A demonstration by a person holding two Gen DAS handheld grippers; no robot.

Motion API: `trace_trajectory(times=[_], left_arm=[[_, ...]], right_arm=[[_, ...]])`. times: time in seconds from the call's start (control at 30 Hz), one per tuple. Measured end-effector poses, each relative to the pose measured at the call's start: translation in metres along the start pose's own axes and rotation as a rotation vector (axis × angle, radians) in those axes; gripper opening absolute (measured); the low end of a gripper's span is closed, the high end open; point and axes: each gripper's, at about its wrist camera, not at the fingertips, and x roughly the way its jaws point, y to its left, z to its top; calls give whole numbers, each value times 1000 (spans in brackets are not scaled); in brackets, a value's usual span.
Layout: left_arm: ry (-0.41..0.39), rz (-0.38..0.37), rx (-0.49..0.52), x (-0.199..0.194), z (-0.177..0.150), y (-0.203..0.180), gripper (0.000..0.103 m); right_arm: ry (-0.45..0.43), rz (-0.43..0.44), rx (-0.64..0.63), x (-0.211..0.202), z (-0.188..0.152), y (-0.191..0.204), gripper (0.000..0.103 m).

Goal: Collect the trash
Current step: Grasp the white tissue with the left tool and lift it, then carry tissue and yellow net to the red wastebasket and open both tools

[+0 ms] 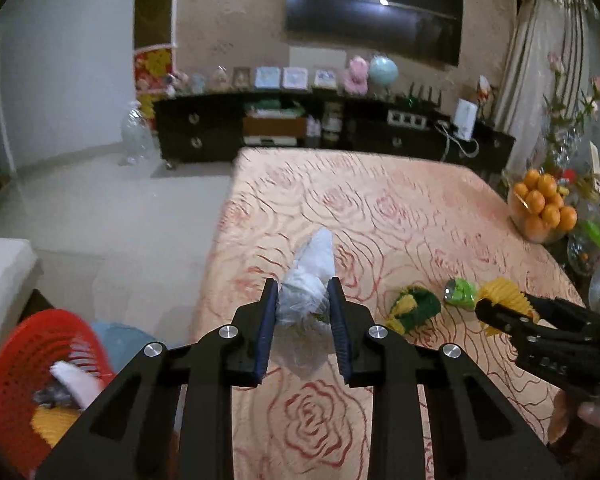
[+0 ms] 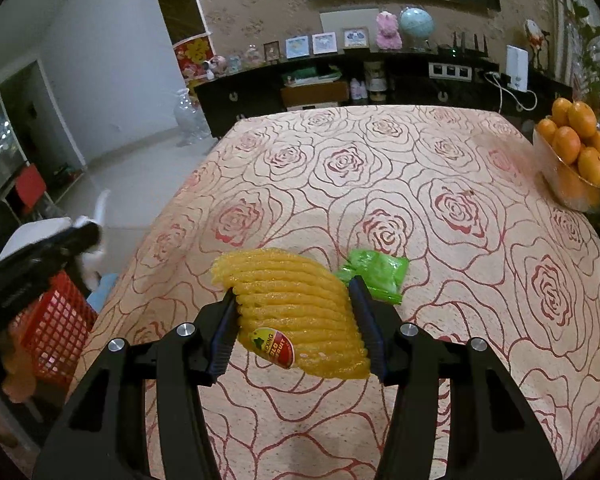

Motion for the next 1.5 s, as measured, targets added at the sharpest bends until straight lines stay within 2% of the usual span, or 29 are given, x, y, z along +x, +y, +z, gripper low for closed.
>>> trace_trajectory(times=[0.17, 0.5, 0.77, 0.97, 1.23, 1.5], left_arm=[[-60, 60, -33, -36, -2, 14, 25], [-147, 282, -113, -99, -14, 64, 25], [-152, 399, -162, -119, -27, 105, 25], [-134, 448, -195, -121, -38, 135, 25], [-120, 464, -242, -121, -54, 161, 25], [-108, 485, -286, -120, -64, 189, 25]], right_arm=[[-21, 10, -23, -5, 2, 11, 52], [-64, 41, -95, -20, 5, 46, 52], [-94, 76, -146, -31, 7, 76, 52], [-100, 104, -188, -31, 9, 101, 52], [-89, 156, -242, -24, 9, 138, 52], [-54, 256, -294, -14, 17, 185, 52]])
